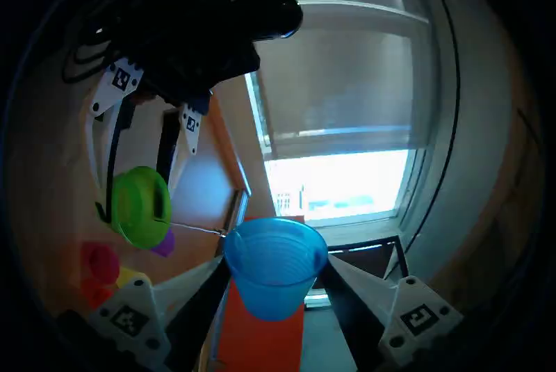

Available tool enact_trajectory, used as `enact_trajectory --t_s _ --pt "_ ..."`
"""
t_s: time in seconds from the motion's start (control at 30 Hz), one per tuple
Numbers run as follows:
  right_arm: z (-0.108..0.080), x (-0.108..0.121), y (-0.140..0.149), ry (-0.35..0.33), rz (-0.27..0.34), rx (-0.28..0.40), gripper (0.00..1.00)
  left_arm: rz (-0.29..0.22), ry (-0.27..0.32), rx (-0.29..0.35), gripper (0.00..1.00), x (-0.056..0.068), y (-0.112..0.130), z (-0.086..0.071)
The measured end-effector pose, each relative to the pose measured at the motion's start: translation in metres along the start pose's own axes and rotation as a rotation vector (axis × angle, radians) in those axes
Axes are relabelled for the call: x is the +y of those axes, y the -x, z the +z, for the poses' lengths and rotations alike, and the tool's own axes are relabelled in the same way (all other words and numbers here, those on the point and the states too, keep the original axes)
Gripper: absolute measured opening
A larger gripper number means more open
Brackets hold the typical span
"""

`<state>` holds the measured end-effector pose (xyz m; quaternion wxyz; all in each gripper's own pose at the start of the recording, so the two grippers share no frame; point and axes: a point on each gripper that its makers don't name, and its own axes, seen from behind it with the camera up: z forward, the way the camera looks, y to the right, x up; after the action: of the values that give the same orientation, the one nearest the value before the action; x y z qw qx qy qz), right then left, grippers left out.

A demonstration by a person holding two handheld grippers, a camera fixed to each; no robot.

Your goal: Pour water

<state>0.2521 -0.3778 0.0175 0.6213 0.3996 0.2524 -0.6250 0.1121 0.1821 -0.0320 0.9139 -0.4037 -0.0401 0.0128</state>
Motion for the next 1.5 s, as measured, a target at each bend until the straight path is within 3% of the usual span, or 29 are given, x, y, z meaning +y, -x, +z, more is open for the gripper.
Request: enact_trajectory --t_s 1.5 --pt "-0.007 0.006 -0.026 0.021 -0.115 0.014 0.89 -0.001 -0.006 0.013 0.86 -0.001 -0.003 -0.005"
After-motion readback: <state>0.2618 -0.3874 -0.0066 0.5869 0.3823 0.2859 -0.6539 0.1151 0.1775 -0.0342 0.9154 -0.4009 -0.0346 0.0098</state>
